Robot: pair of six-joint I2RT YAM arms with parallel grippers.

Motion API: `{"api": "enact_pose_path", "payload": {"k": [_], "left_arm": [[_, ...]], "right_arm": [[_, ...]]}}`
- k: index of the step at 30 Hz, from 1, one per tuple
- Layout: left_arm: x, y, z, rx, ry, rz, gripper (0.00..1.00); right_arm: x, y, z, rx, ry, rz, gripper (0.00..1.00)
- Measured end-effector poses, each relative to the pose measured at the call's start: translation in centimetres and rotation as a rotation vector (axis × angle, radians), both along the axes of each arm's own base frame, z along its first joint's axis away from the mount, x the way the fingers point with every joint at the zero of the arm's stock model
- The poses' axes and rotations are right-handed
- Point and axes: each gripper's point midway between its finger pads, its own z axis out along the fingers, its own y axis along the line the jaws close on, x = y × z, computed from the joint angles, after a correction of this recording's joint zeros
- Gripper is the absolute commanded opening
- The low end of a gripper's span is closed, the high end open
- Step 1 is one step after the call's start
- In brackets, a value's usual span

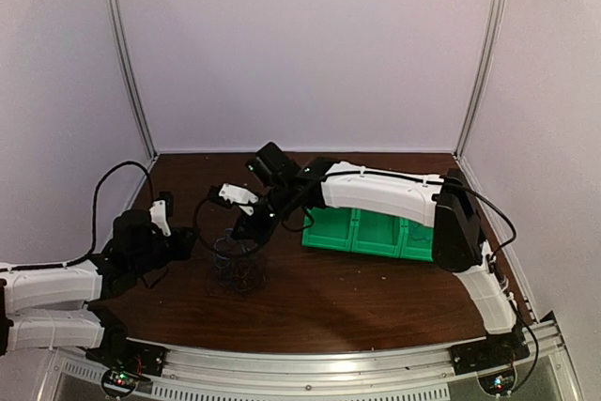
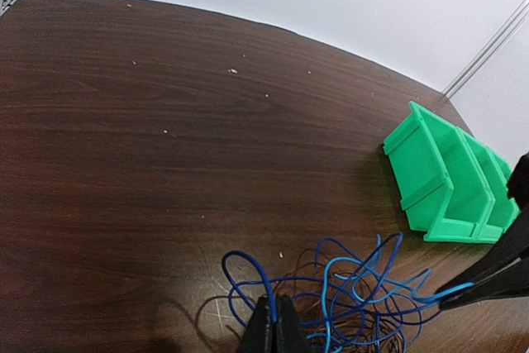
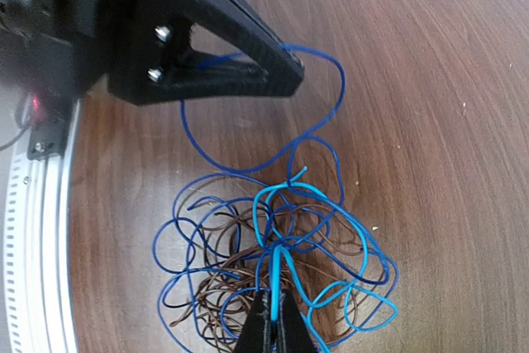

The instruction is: Untangle the cables

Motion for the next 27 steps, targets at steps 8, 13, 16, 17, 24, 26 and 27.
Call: {"api": "enact_pose_path", "payload": {"k": [8, 13, 16, 17, 24, 26, 27], "left_arm": [[0.0, -0.3, -0.8, 0.004, 0.02, -0.015, 0.0], [-0.2, -0.5, -1.1, 0.005, 0.03, -0.029, 0.26], [-0.8, -0.7, -0.2, 0.001, 0.014, -0.059, 0.49], [-1.0, -0.8, 0.5, -0.005, -0.008, -0.072, 0.55], [-4.4, -1.8, 11.0, -0.211, -0.362, -0.206, 0.63], [-4.5, -3.1, 10.1, -0.212, -0.334, -0.272, 0.6], [-4.4, -3.8, 9.1, -0.204, -0.299, -0.305, 0.59]], "right_arm": [[-1.4, -0.2, 8.0, 0.136, -0.037, 0.054, 0.04], [-2.2, -1.2, 10.1, 0.165, -0.065, 0.072, 0.04], [-3.0, -2.2, 7.4, 0.118, -0.033, 0.084, 0.04], [-3.2, -2.6, 6.1, 0.092, -0.015, 0.087, 0.04], [-3.9, -3.7, 2.3, 0.017, 0.036, 0.099, 0.05], [-3.7, -3.6, 2.6, 0.029, 0.032, 0.1, 0.05], [-3.7, -3.5, 2.7, 0.032, 0.034, 0.102, 0.05]]}}
